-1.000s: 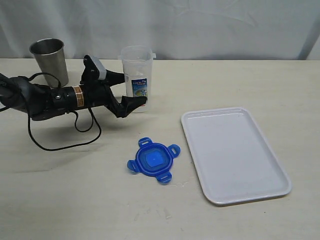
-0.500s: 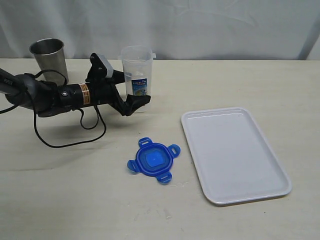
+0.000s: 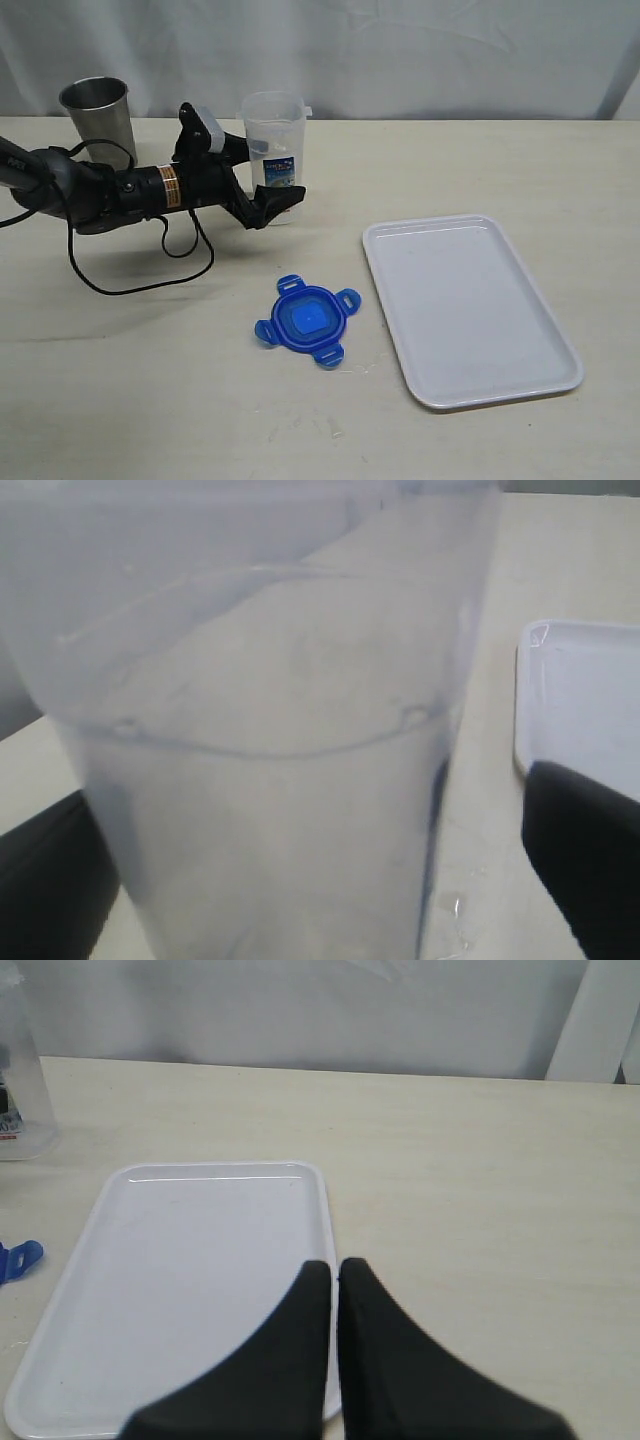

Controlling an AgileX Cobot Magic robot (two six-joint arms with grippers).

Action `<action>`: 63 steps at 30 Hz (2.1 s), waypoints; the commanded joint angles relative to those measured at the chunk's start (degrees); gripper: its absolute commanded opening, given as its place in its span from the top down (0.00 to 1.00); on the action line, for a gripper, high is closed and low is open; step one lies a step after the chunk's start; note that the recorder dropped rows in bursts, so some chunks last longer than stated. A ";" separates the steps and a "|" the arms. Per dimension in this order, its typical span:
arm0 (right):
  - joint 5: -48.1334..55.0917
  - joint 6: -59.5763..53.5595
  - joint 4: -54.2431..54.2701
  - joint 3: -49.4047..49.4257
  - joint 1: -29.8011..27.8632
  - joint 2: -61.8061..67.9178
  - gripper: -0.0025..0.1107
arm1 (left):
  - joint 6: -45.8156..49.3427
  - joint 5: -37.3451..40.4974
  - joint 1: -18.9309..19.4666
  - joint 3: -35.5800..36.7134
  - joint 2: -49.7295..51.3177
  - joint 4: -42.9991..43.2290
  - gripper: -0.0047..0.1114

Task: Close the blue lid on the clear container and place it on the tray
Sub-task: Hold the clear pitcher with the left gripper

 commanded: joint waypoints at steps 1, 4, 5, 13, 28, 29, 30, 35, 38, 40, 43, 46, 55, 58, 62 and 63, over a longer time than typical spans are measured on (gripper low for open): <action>-0.13 -0.46 0.29 0.19 -0.38 -0.24 0.94 | -0.46 -1.18 -0.27 -0.36 0.29 -0.63 0.05; -0.13 -0.46 0.29 0.19 -0.38 -0.24 0.94 | -0.46 -1.18 -0.27 -0.36 0.29 -0.63 0.05; -0.13 -0.46 0.29 0.19 -0.38 -0.24 0.94 | -0.46 -1.18 -0.27 -0.36 0.29 -0.63 0.05; -0.13 -0.46 0.29 0.19 -0.38 -0.24 0.94 | -0.76 -1.33 -0.27 -0.36 0.29 -0.63 0.06; -0.13 -0.46 0.29 0.19 -0.38 -0.24 0.94 | -1.63 -1.33 -0.27 -0.36 0.29 -0.73 0.06; -0.13 -0.46 0.29 0.19 -0.38 -0.24 0.94 | -1.63 -1.33 -0.27 -0.36 0.29 -0.73 0.06; -0.13 -0.46 0.29 0.19 -0.38 -0.24 0.94 | -1.63 -1.33 -0.27 -0.36 0.29 -0.73 0.06; -0.13 -0.46 0.29 0.19 -0.38 -0.24 0.94 | -1.87 -1.33 -0.27 -0.36 0.29 -0.61 0.06; -0.13 -0.46 0.29 0.19 -0.38 -0.24 0.94 | -1.87 -1.33 -0.27 -0.36 0.29 -0.61 0.17; -0.13 -0.46 0.29 0.19 -0.38 -0.24 0.94 | -1.87 -1.33 -0.27 -0.36 0.29 -0.47 0.31; -0.13 -0.46 0.29 0.19 -0.38 -0.24 0.94 | -1.87 -1.09 -0.27 -0.36 0.29 -0.37 0.44; -0.13 -0.46 0.29 0.19 -0.38 -0.24 0.94 | -1.87 -1.03 -0.27 -0.36 0.29 -0.37 0.58; -0.13 -0.46 0.29 0.19 -0.38 -0.24 0.94 | -1.98 -1.03 -0.27 -0.36 0.29 5.55 0.96; -0.13 -0.46 0.29 0.19 -0.38 -0.24 0.94 | -4.21 -1.40 -0.27 -0.36 0.29 5.55 0.96; -0.13 -0.46 0.29 0.19 -0.38 -0.24 0.94 | -4.58 -4.56 0.70 -0.36 0.29 6.06 0.96; -0.13 -0.46 0.29 0.19 -0.38 -0.24 0.94 | -5.16 -5.34 1.17 -0.36 0.29 6.04 0.96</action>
